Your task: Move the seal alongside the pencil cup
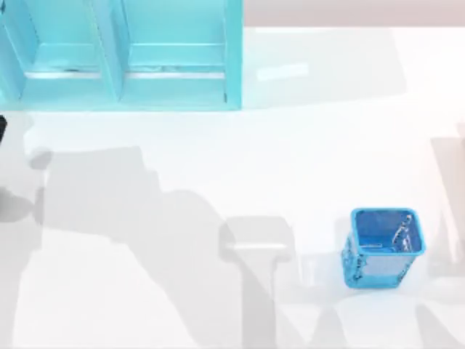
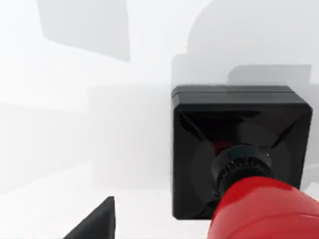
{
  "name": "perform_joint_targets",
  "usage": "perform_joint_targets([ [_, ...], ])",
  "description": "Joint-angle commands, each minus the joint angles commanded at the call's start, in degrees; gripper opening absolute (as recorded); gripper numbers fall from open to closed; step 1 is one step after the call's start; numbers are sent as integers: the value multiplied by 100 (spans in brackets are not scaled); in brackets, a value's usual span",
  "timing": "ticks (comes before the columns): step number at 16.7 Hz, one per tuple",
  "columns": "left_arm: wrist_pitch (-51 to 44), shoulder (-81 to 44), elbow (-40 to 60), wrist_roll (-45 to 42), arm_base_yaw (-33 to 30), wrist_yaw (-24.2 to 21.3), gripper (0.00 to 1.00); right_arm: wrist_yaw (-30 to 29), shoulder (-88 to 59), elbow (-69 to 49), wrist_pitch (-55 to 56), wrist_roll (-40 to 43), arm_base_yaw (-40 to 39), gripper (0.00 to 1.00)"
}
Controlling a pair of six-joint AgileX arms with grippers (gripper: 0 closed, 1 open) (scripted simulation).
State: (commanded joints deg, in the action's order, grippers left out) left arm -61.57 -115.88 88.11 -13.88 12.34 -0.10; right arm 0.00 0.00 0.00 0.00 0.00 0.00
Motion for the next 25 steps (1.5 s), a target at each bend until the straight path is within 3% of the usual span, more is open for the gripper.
perform_joint_targets([
  [7,542,-117,-495,-13,12,-1,100,0,0,0,0,0,0,100],
  [20,542,-117,-495,-13,12,-1,2,0,0,0,0,0,0,100],
  [25,542,-117,-495,-13,12,-1,0,0,0,0,0,0,0,100],
])
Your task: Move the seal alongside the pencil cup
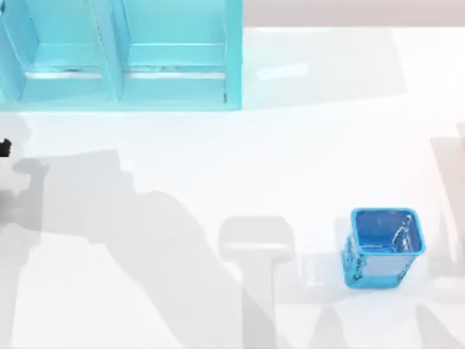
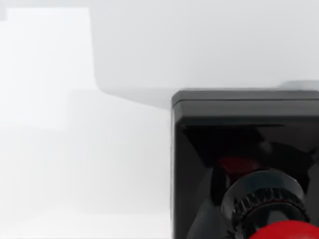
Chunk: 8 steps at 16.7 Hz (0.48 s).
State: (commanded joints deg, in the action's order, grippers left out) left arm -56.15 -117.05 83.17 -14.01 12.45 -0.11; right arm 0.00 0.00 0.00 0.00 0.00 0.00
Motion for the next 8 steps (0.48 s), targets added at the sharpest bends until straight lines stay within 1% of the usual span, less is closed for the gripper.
perform_joint_targets([
  [5,-16,5,16,7,-22,0,0,0,0,0,0,0,0,100],
  [8,-424,54,424,355,-298,-1,0,0,0,0,0,0,0,100],
])
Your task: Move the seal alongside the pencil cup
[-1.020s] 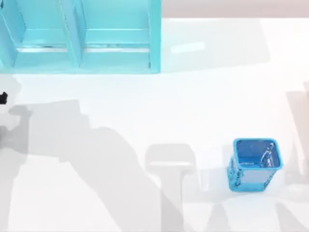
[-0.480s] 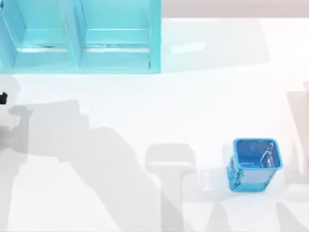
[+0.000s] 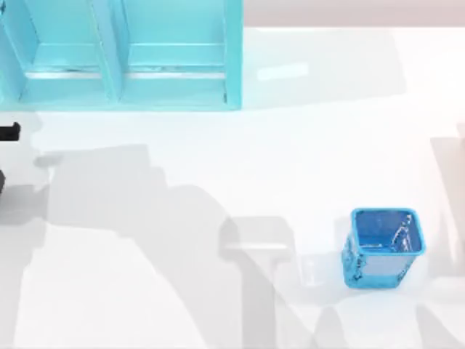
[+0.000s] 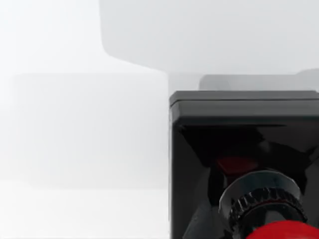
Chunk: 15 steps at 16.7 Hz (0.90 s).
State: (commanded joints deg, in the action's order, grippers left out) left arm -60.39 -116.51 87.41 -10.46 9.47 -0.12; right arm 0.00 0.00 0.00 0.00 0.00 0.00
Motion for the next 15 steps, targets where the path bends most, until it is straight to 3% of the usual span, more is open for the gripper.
perform_joint_targets([
  [8,-2393,356,1927,1623,-1687,3,0,0,0,0,0,0,0,100],
  [15,-2569,397,2103,1797,-1856,-1,0,0,0,0,0,0,0,100],
])
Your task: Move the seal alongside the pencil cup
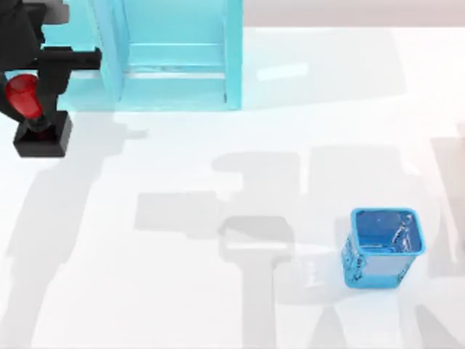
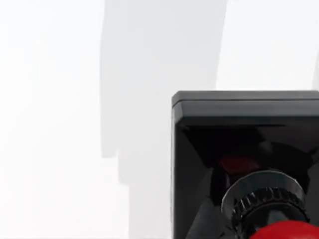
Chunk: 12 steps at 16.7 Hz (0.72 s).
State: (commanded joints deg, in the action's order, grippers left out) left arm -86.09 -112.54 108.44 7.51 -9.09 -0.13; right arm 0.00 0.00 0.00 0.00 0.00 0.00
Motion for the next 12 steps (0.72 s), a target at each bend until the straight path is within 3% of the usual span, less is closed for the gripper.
perform_joint_targets([
  [5,-39,-471,539,876,-806,6,0,0,0,0,0,0,0,100],
  [12,-117,-1660,1744,3095,-3087,-19,0,0,0,0,0,0,0,100],
])
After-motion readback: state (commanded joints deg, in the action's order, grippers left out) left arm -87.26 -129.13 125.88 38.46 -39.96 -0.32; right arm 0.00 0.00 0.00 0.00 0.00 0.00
